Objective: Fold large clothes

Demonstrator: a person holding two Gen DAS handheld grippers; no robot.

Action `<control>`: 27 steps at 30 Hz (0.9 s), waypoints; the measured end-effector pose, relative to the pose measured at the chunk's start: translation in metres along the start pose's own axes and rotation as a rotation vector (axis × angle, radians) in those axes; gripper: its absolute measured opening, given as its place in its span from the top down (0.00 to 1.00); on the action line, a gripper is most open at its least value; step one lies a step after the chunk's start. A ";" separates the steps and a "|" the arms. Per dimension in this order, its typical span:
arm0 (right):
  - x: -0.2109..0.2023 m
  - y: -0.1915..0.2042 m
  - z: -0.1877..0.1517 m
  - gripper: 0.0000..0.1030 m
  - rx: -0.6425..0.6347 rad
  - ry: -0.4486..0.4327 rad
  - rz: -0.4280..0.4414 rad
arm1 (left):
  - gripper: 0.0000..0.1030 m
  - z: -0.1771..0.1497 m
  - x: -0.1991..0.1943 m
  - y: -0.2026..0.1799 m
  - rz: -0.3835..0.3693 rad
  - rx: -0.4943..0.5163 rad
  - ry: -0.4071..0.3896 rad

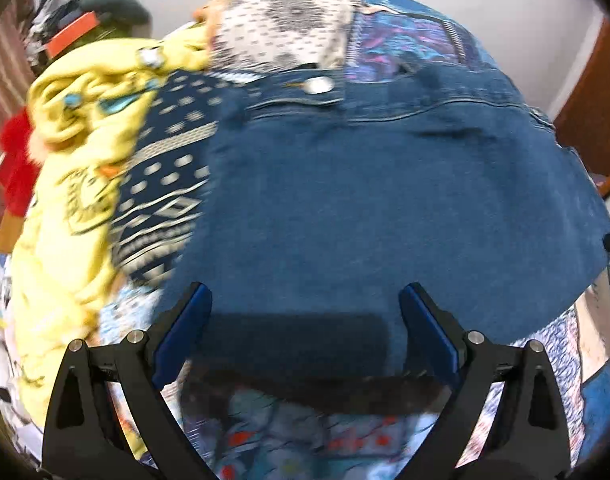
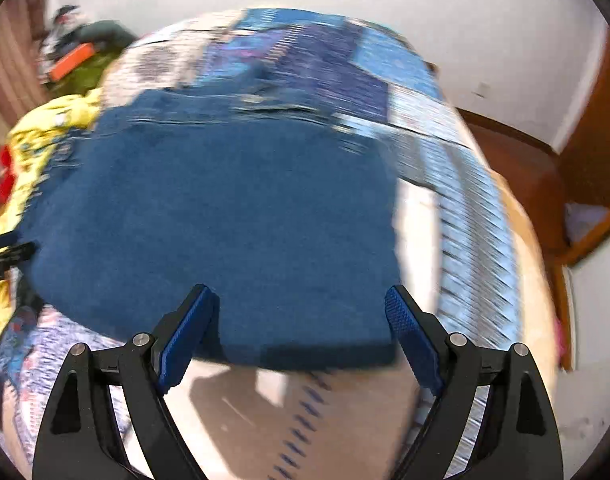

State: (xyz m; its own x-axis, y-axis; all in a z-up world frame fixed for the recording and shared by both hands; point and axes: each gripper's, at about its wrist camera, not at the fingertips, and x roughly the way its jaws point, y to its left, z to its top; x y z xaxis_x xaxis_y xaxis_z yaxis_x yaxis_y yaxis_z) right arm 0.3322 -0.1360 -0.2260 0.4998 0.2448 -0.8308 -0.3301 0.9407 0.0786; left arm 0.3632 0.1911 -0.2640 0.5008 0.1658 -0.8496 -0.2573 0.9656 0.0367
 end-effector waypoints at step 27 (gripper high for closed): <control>-0.030 0.058 0.014 0.10 -0.048 -0.100 0.105 | 0.06 -0.045 0.012 0.047 -0.569 -0.574 0.068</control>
State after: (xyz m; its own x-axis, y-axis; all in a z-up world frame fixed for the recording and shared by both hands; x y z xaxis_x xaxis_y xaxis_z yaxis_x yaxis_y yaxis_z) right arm 0.3094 -0.0856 -0.1890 0.5366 0.3659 -0.7604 -0.4218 0.8967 0.1339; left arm 0.3200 0.2294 -0.2960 0.6362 -0.3504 -0.6874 -0.3715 0.6418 -0.6709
